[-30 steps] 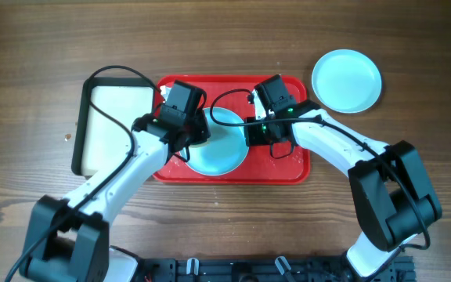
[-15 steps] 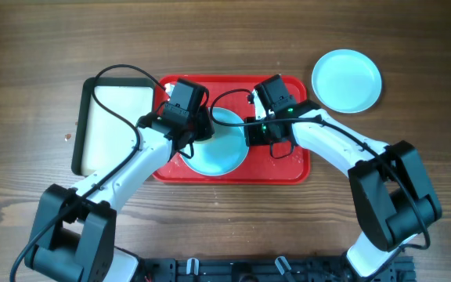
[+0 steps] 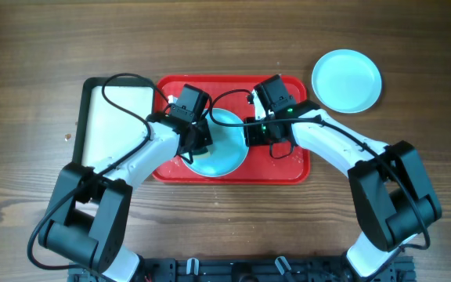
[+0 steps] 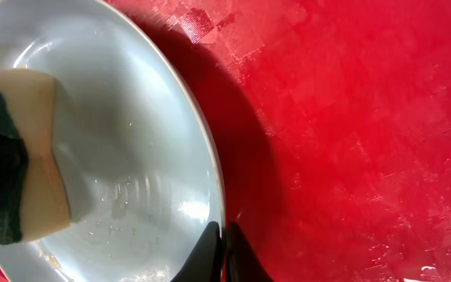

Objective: Clean dirty plates on tray and stack at the side
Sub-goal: 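Keep scrubbing the plate surface with the sponge in the left gripper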

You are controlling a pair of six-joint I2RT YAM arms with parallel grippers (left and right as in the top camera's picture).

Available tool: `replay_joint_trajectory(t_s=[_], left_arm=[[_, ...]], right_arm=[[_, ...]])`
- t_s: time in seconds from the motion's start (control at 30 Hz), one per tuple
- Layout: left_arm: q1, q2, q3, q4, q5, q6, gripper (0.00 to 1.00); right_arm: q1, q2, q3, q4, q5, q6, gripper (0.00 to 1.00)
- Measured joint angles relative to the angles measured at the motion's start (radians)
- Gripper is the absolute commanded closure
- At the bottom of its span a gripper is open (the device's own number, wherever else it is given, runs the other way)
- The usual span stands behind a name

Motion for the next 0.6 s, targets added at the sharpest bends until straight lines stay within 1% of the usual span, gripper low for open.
replay_joint_trajectory(t_s=[0.13, 0.3, 0.6], left_arm=[[0.000, 0.000, 0.000, -0.025, -0.008, -0.001, 0.96], [0.000, 0.000, 0.004, -0.061, -0.011, -0.032, 0.96], [-0.007, 0.002, 0.005, -0.040, -0.045, -0.086, 0.96]], right_arm=[[0.000, 0.000, 0.000, 0.000, -0.002, 0.000, 0.96], [0.000, 0.000, 0.000, 0.001, -0.013, 0.000, 0.96], [0.000, 0.000, 0.000, 0.003, -0.014, 0.000, 0.96]])
